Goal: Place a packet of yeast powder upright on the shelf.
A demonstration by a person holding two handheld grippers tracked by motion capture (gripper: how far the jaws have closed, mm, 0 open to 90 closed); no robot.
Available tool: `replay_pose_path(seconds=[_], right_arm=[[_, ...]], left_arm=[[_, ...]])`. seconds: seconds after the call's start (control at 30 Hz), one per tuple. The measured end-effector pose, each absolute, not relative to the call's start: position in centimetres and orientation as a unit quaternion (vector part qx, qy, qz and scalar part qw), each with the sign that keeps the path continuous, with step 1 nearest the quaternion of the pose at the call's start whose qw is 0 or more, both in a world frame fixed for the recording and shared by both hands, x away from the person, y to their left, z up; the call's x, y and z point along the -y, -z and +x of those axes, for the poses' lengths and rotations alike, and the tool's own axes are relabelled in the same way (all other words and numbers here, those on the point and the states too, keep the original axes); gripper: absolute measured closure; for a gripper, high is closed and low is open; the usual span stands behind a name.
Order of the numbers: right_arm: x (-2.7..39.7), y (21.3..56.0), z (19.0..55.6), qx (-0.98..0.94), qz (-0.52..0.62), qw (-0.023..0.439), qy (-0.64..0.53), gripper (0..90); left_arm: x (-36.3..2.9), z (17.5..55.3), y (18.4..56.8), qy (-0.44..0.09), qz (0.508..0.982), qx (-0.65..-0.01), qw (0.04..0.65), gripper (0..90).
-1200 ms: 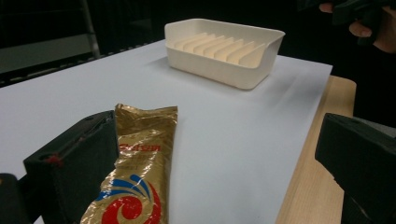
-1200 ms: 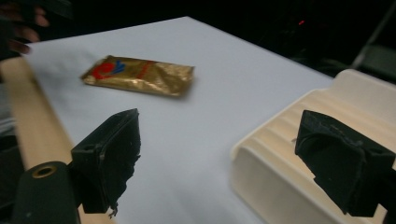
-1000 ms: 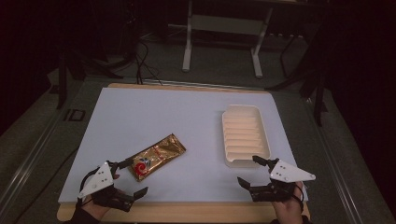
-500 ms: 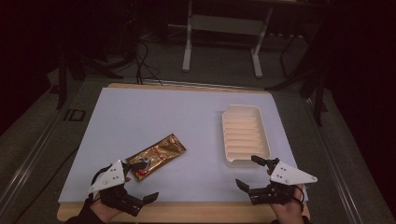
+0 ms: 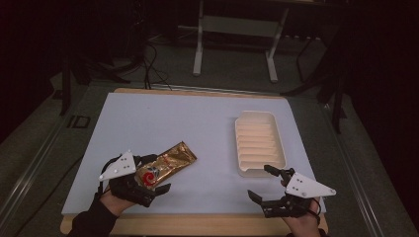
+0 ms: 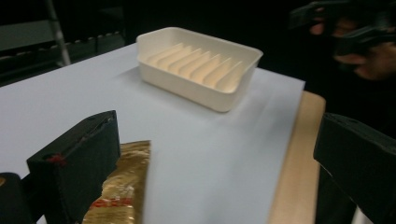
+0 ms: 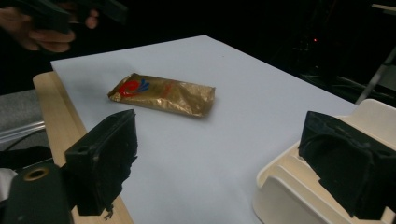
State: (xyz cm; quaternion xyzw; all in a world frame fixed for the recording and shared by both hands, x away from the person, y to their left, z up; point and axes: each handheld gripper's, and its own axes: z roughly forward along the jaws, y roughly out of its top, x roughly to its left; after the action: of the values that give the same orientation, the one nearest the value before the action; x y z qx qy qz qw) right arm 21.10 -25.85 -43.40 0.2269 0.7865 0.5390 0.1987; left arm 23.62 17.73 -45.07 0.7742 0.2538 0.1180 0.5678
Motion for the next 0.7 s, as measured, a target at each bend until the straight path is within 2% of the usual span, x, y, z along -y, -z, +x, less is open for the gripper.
replay_pose_path(seconds=[0.57, 0.7], right_arm=[[25.8, 43.3, 20.9, -0.786, 0.220, 0.201, -0.542, 13.6], [25.8, 43.4, 20.8, -0.789, 0.218, 0.200, -0.539, 13.9]], left_arm=[[-16.2, 29.1, 44.9, -0.115, 0.804, -0.256, 0.524, 5.1], [-15.7, 30.4, 45.6, -0.108, 0.815, -0.256, 0.508, 8.8]])
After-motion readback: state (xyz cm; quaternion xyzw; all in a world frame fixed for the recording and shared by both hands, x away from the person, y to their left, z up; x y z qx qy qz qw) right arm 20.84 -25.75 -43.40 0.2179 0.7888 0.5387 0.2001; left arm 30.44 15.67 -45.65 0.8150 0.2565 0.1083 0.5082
